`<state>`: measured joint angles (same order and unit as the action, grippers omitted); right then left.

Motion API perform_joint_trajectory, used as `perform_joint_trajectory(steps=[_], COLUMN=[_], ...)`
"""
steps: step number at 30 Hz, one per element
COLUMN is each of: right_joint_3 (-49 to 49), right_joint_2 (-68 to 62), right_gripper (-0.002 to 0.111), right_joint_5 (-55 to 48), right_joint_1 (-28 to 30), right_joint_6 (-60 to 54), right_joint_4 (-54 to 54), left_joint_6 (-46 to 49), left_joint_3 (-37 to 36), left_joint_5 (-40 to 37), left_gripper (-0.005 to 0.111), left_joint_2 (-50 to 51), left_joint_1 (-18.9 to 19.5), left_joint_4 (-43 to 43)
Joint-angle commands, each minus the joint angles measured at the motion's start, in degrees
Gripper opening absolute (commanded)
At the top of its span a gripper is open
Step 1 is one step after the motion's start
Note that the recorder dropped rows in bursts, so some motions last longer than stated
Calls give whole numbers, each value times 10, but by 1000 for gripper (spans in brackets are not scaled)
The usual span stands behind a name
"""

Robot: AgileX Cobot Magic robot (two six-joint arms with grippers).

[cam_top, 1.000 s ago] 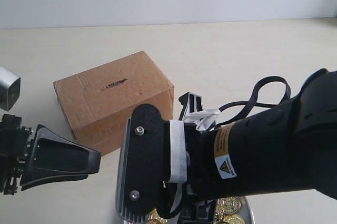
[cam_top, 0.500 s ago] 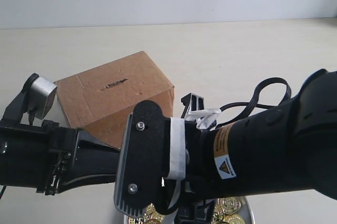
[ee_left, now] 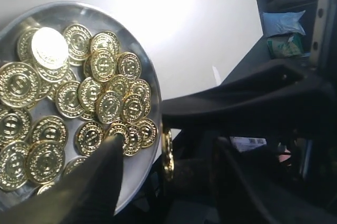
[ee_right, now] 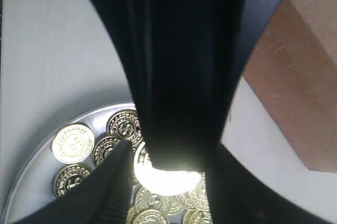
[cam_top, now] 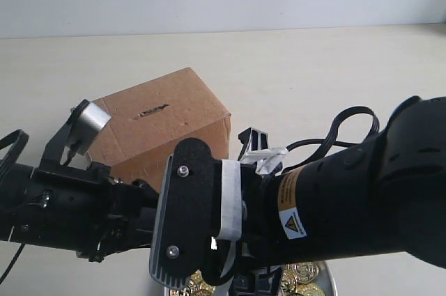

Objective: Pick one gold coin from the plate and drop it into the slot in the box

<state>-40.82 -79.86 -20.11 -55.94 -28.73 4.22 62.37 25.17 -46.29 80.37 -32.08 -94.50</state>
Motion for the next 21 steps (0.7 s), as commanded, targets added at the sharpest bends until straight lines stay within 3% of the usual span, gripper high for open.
perform_joint_trajectory(steps=[1, 9, 15, 21], right_joint_3=[-2, -2, -2, -2], right_joint_2=[0, 0, 0, 0], right_gripper=[24, 24, 24, 24], right_joint_5=[5, 5, 5, 5], right_joint_1=[0, 0, 0, 0], right_joint_6=[4, 4, 4, 4], right_joint_4=[-3, -3, -3, -3], left_joint_6=[-4, 2, 4, 4], left_joint_3=[8, 9, 9, 9], left_joint_5=[21, 21, 21, 21], left_gripper=[50, 48, 32, 32], left_joint_2=[13, 30, 30, 30], left_joint_1=[-22, -29, -29, -29], left_joint_4=[-14, -38, -38, -40])
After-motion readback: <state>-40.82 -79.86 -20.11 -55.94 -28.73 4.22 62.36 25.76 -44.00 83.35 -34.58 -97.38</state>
